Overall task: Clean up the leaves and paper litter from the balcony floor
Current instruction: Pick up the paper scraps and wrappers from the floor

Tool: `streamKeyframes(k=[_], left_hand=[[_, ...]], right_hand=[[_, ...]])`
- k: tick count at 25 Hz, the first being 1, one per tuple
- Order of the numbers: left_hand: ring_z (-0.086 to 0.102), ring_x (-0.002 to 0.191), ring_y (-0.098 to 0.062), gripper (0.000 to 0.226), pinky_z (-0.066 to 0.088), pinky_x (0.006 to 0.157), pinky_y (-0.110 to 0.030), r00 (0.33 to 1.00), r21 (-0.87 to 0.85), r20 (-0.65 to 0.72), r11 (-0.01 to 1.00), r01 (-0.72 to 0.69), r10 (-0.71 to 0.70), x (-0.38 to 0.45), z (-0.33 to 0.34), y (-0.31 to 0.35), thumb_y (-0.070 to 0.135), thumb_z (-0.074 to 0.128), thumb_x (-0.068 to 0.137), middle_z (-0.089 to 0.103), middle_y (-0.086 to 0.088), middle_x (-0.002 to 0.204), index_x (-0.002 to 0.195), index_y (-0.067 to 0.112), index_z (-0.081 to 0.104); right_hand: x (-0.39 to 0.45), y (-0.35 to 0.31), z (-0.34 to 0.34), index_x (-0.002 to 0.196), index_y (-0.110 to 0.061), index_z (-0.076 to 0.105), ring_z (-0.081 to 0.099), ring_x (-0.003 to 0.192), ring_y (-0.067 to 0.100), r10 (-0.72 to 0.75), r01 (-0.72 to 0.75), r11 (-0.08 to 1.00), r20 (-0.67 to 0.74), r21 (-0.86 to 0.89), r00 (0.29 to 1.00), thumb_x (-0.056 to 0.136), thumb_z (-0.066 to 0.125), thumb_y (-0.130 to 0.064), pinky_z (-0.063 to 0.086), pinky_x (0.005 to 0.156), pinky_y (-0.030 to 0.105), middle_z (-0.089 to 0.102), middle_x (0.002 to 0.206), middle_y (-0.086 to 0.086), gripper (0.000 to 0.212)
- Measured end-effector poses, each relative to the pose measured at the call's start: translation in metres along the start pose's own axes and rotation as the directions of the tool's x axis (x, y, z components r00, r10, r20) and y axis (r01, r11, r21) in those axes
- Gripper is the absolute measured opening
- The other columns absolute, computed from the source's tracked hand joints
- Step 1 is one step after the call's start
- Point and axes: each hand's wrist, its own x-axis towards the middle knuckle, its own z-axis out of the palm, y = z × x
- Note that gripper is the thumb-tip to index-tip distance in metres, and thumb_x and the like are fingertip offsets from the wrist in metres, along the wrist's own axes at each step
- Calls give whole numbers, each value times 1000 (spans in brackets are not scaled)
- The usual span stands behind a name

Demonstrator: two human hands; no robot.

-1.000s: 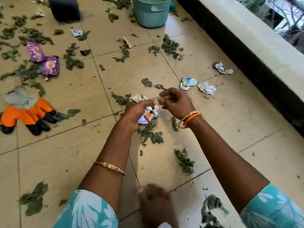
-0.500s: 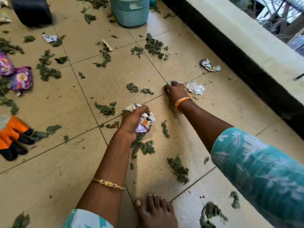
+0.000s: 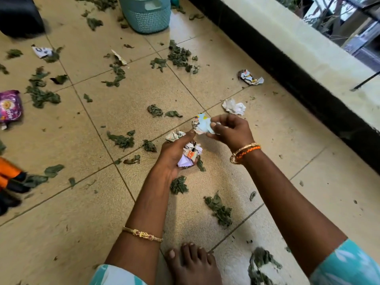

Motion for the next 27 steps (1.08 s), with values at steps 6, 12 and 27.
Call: streamKeyframes(k=[6, 12, 27], left_hand=[[62, 57, -19, 30, 48, 53, -26, 988, -16, 151, 999, 37, -34, 7, 11, -2, 32, 77, 75, 68, -12, 87, 97, 12, 72], [62, 44, -14, 7, 46, 40, -19, 998, 4, -59, 1000, -3, 4, 13, 24, -7, 10, 67, 86, 69, -4, 62, 86, 4, 68], [57, 34, -12, 21, 32, 31, -10, 999, -5, 33, 1000, -28, 28, 50, 51, 42, 19, 48, 99, 64, -3, 49, 83, 8, 56]], right_hand=[[-5, 1, -20, 74, -15, 61, 58, 51, 2, 64, -36, 937, 71, -347, 995, 76, 74, -7, 48, 48, 18, 62, 67, 4, 16], [36, -11, -40, 82, -12, 62, 60, 78, 16, -40, 33, 772, 3, -635, 999, 82, 68, -15, 51, 68, 29, 64, 84, 6, 7], [120, -10, -56, 97, 2, 64, 53, 86, 26, -504, 163, 494, -129, -854, 854, 89, 51, -10, 39, 74, 30, 61, 90, 18, 20]])
